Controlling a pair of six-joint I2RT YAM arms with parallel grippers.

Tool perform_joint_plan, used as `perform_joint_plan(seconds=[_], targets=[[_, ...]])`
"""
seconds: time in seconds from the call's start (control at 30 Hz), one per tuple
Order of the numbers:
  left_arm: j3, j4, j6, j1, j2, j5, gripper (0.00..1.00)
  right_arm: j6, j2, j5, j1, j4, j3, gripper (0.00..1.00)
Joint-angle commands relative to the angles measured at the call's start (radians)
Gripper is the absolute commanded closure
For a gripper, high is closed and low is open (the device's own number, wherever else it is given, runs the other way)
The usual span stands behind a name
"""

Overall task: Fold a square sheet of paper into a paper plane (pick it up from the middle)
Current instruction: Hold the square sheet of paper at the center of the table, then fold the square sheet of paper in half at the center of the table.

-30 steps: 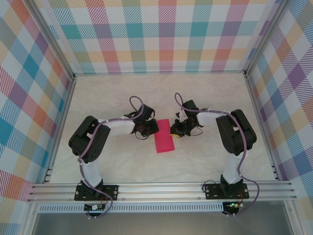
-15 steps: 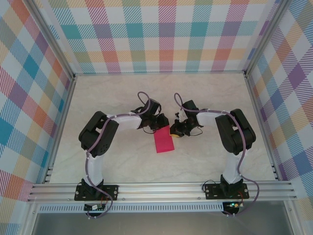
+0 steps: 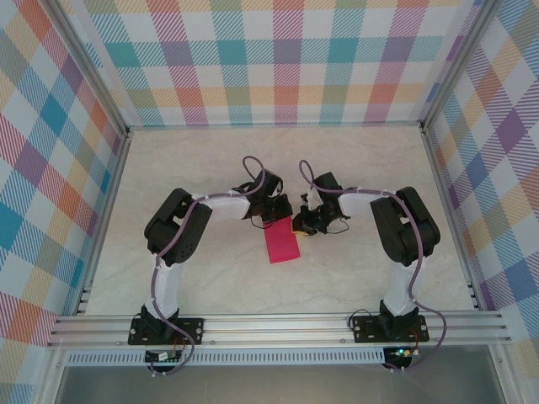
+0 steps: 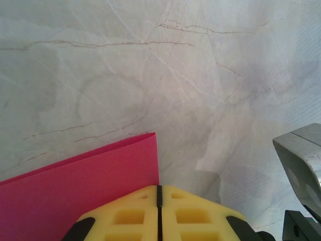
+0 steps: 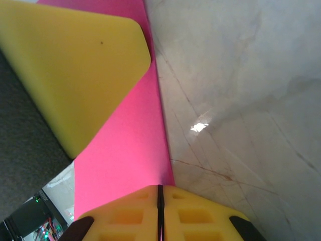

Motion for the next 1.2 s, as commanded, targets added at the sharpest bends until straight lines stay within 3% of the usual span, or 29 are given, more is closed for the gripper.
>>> perform_joint_plan(seconds=[0.0,0.3,0.63,0.9,1.17], targets=[[-0.046,-0.059,0.020,-0.005,0.040,-0.081,0.92,-0.047,-0.026,-0.035,0.009,-0.062,-0.050,0.91],[-0.034,-0.077,0.030,-0.005,0.058,-0.101,0.93,-0.046,-0.115,-0.073,0.037,-0.086,-0.174,0.90],[-0.028,-0.080,0.030,-0.005,0.062,-0.095,0.93,0.005,-0.243,-0.008,0.060,-0.109,-0.339,0.87],[-0.028,-0.082,0.025,-0.007,0.040,-0.076,0.93,0.045,-0.377,0.068,0.059,-0.077,-0.199,0.85],[-0.011,-0.071,0.001,-0.006,0.030,-0.044,0.93,0.092,-0.189,0.089,0.057,0.015,-0.070,0.86]])
